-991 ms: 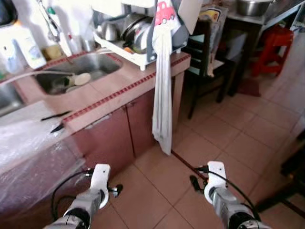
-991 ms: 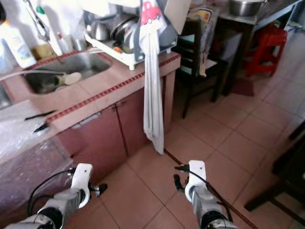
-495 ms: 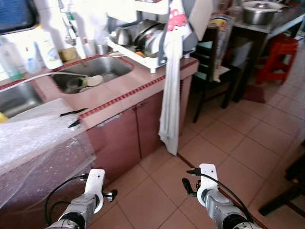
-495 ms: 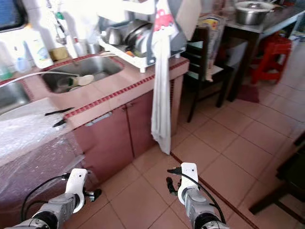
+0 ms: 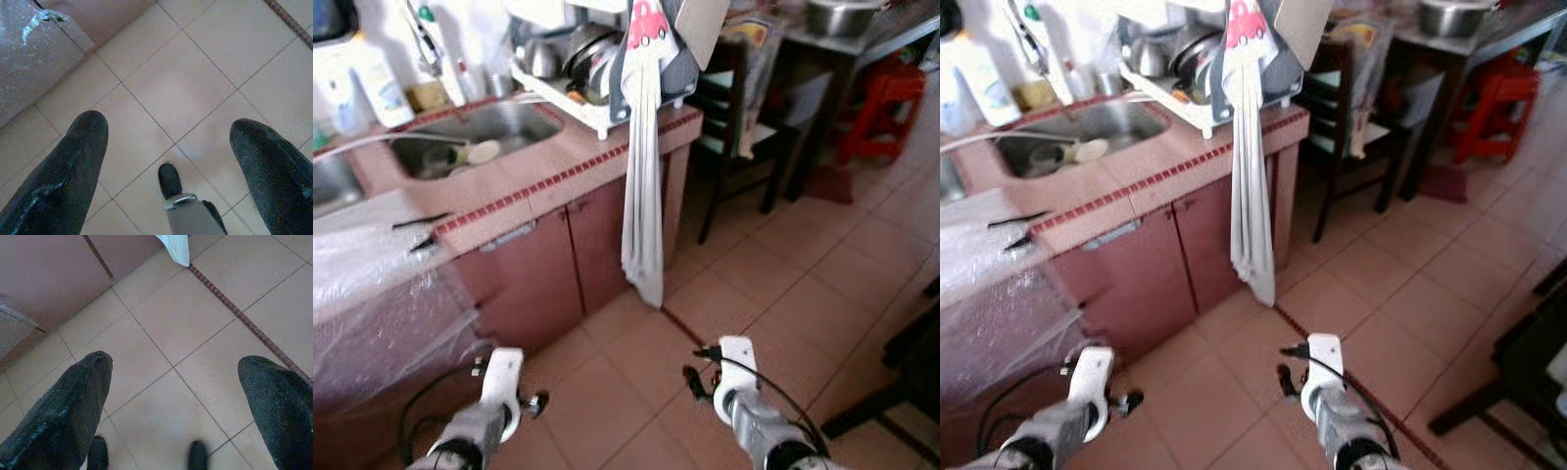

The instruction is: Kitchen organization

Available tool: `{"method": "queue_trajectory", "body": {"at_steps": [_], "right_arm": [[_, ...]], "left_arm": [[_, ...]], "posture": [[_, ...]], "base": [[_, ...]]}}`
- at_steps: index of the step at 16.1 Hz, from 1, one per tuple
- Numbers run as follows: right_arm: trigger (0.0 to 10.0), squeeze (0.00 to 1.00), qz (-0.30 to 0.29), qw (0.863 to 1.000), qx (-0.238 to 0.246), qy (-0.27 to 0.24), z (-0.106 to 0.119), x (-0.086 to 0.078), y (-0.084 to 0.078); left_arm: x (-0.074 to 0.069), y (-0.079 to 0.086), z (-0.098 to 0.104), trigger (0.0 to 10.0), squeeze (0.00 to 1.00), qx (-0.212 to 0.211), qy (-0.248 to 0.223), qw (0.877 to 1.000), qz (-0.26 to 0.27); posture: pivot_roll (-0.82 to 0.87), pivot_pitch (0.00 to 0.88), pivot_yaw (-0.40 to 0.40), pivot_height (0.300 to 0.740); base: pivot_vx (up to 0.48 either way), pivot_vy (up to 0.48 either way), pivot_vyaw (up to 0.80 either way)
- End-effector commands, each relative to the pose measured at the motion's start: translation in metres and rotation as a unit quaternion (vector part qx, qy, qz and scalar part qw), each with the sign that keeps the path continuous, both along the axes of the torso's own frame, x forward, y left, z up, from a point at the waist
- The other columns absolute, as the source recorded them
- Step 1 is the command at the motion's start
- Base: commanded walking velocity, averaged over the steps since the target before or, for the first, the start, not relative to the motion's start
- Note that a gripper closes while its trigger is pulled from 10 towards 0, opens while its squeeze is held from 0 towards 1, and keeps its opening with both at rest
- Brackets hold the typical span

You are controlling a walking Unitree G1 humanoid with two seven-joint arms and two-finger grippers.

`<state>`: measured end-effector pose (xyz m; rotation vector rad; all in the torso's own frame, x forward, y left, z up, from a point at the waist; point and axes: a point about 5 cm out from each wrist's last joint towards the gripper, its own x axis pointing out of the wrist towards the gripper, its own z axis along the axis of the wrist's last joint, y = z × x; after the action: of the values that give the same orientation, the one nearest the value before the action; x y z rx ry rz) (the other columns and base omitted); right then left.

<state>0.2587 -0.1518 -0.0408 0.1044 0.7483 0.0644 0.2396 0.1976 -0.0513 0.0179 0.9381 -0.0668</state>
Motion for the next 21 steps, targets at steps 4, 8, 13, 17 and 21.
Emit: {"method": "queue_trajectory", "body": {"at_steps": [4, 8, 13, 17, 21], "right_arm": [[10.0, 0.00, -0.018, 1.000, -0.011, -0.003, 0.002, 0.001, -0.013], [10.0, 0.00, 0.006, 0.999, -0.035, -0.020, 0.006, 0.005, -0.014], [10.0, 0.00, -0.015, 0.999, -0.030, -0.011, 0.003, 0.002, -0.019], [10.0, 0.00, -0.023, 0.999, -0.032, 0.008, -0.004, -0.007, -0.024], [10.0, 0.00, -0.049, 0.998, -0.027, 0.034, -0.012, -0.019, -0.032]], "left_arm": [[0.009, 0.002, 0.006, 10.0, 0.00, 0.021, -0.022, 0.999, 0.012], [0.008, -0.001, 0.005, 10.0, 0.00, 0.024, -0.014, 1.000, 0.002], [0.008, -0.004, 0.004, 10.0, 0.00, 0.013, -0.013, 1.000, 0.002], [0.003, -0.003, 0.001, 10.0, 0.00, 0.017, -0.001, 1.000, -0.002], [0.003, -0.003, 0.001, 10.0, 0.00, 0.018, -0.001, 1.000, -0.001]], "posture": [[-0.13, 0.000, 0.045, 0.740], [-0.13, 0.000, 0.037, 0.740], [-0.13, 0.000, 0.030, 0.740], [-0.13, 0.000, 0.032, 0.740], [-0.13, 0.000, 0.033, 0.740]], "base": [[0.000, 0.000, 0.00], [0.000, 0.000, 0.00], [0.000, 0.000, -0.45], [0.000, 0.000, -0.40], [0.000, 0.000, 0.00]]}}
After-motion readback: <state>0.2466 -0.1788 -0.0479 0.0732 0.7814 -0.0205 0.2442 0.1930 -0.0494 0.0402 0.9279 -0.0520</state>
